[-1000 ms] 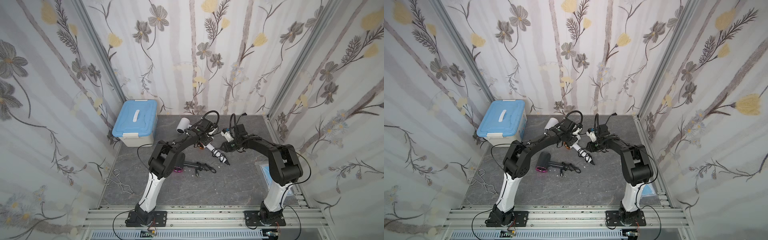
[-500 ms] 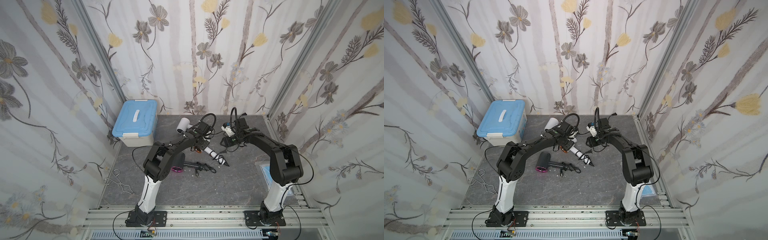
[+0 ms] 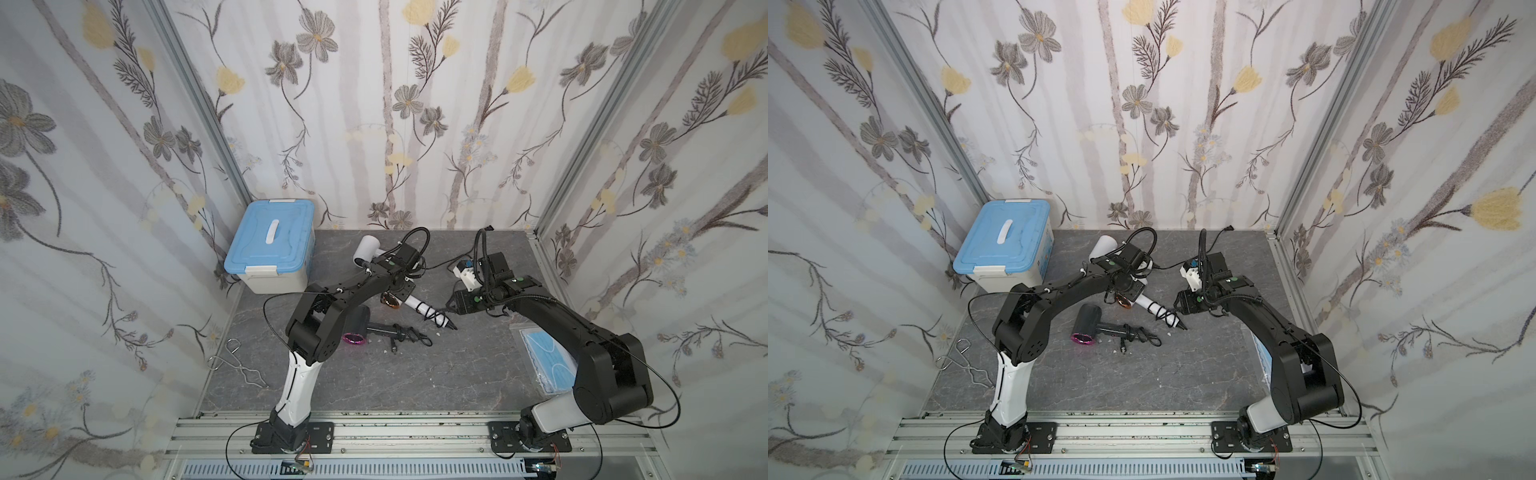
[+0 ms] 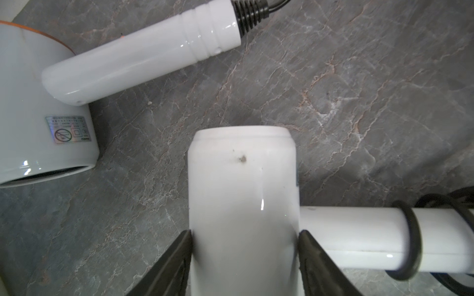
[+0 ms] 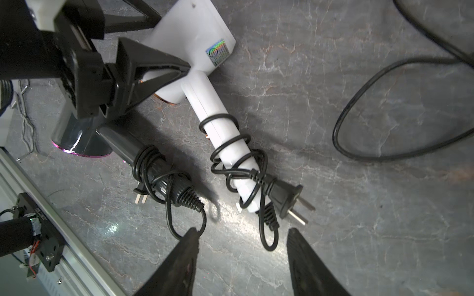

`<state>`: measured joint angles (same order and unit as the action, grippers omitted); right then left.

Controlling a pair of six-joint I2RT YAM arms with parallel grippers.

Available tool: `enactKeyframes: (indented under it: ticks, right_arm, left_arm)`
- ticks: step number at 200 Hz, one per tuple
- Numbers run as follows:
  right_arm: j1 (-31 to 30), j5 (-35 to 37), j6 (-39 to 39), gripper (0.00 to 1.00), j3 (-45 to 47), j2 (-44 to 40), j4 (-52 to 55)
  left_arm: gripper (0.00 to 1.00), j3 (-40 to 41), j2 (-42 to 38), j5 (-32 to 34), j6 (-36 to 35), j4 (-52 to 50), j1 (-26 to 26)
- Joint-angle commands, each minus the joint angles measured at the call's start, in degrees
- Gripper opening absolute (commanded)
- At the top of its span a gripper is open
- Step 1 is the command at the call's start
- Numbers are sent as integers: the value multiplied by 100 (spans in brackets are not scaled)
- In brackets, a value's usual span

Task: Wrap the cord around the hair dryer
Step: Adjust the hair dryer at the center of the board.

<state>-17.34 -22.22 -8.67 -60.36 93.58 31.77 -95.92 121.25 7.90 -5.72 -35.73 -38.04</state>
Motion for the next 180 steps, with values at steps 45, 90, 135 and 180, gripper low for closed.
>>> enactKeyframes:
  ticks: [45, 90, 135, 180]
  right_arm:
    - [-198, 213, -1966, 41, -99, 293, -685]
    - [-340, 179, -2460, 42, -98, 611, -1064]
    - [-384, 139, -2620, 43, -254, 1053, -1329]
    - [-384, 283, -2583, 41, -571, 1453, -1401]
  left_arm:
    - [59, 12, 180, 124, 739, -1877, 25]
    - [58, 3, 151, 162, 977, -1979, 25]
    - [57, 64, 86, 134, 1113, -2017, 18]
    - [57, 117, 20, 124, 1158, -2031, 1]
